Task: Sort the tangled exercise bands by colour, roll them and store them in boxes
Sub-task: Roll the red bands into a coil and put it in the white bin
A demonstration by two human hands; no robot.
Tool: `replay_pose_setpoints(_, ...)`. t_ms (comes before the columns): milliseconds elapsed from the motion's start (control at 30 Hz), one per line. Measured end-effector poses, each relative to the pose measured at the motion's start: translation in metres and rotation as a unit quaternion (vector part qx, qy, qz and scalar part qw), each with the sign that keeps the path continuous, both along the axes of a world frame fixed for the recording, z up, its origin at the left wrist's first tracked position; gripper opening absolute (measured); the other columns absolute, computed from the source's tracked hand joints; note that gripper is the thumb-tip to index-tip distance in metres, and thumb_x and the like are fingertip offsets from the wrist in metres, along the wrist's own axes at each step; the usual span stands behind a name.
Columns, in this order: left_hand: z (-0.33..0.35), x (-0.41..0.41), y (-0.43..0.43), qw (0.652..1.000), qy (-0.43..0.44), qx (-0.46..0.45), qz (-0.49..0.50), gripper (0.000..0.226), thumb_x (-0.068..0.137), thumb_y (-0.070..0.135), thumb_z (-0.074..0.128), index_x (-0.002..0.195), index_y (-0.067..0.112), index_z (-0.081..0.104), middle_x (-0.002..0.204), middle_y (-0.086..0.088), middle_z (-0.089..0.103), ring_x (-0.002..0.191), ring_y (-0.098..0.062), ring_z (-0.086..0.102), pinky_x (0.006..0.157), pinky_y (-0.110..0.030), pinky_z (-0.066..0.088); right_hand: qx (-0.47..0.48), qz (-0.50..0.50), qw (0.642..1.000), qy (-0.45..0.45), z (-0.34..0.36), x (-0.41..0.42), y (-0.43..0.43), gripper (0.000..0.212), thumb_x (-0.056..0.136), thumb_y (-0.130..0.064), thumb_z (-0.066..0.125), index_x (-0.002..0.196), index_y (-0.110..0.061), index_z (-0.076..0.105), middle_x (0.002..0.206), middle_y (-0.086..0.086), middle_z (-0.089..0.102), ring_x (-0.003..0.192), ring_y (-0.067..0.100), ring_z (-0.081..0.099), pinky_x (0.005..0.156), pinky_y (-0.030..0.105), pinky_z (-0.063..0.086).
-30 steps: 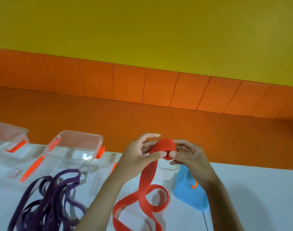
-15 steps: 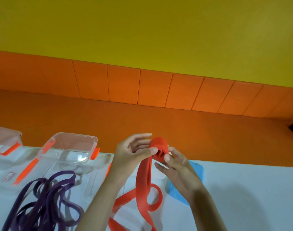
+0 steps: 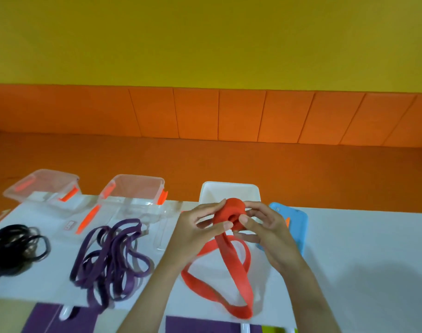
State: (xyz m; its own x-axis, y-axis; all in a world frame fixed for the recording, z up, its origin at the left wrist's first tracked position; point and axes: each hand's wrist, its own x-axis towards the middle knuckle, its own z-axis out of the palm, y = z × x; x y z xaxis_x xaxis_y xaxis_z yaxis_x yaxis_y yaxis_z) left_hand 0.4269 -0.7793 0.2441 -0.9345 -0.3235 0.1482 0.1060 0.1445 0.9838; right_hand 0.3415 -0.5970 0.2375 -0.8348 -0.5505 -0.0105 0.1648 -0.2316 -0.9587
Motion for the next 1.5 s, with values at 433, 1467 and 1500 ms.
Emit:
replay_pose_setpoints(433,-0.002,0.008,-0.002,0.998,0.011,0.061,-0.031,0.057,0.077,0.029,0.096,0.125,0.038,0.067,0.112,0.004,0.081,0.108,-0.016,0.077,0.086,-0.021,0.06,0.099,0.038,0.99,0.092,0.025,0.008,0.007,0.046,0.078,-0.046,0.089,0.119,-0.028,0.075,0.109,-0.003,0.074,0.094,0.031,0.078,0.076,0.034,0.064)
replay_pose_setpoints(1467,-0.019,-0.081,-0.104,0.981,-0.035,-0.037,-0.186,0.041,0.074,0.039,0.096,0.109,0.032,0.078,0.104,0.011,0.082,0.099,-0.01,0.079,0.085,-0.024,0.062,0.148,0.02,0.987,0.061,-0.011,-0.048,-0.064,0.054,0.078,-0.047,0.088,0.123,-0.02,0.072,0.116,0.005,0.072,0.098,0.037,0.077,0.074,0.046,0.065)
replay_pose_setpoints(1500,-0.016,-0.084,-0.102,0.983,-0.029,-0.039,-0.179,0.042,0.073,0.042,0.096,0.111,0.032,0.078,0.105,0.012,0.081,0.101,-0.009,0.078,0.086,-0.023,0.061,0.14,0.008,0.988,0.061,-0.007,-0.053,-0.064,0.053,0.077,-0.046,0.089,0.12,-0.019,0.073,0.113,0.006,0.072,0.098,0.037,0.077,0.075,0.047,0.065)
